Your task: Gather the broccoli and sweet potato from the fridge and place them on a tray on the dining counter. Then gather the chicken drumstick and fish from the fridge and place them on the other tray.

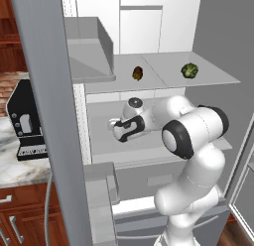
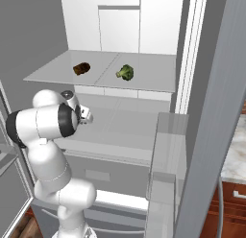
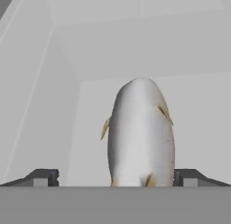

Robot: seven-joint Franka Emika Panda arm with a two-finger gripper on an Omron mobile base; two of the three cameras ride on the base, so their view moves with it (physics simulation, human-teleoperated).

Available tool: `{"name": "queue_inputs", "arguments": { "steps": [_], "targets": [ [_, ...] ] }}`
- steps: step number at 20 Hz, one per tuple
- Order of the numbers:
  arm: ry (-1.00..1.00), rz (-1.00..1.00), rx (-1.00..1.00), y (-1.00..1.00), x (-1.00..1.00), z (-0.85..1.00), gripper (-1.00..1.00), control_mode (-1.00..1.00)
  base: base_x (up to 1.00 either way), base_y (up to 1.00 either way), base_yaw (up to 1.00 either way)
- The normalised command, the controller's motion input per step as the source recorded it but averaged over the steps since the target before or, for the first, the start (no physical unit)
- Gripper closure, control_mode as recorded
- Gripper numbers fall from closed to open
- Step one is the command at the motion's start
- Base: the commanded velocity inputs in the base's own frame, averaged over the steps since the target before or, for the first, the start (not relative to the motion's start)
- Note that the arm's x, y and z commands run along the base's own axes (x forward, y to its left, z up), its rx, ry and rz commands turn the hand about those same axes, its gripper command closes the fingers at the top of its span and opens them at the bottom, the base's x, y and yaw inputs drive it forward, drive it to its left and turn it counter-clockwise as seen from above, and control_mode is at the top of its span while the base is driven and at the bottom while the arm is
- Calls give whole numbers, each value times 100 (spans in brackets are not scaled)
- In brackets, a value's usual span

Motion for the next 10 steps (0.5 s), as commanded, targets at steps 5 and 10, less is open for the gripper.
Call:
{"name": "queue_inputs", "arguments": {
  "steps": [5,10],
  "targets": [
    [1,0,0,-29,1,0,-100,-100,0,0,0],
    [3,0,0,-12,1,-9,-100,-100,0,0,0]
  ]
}}
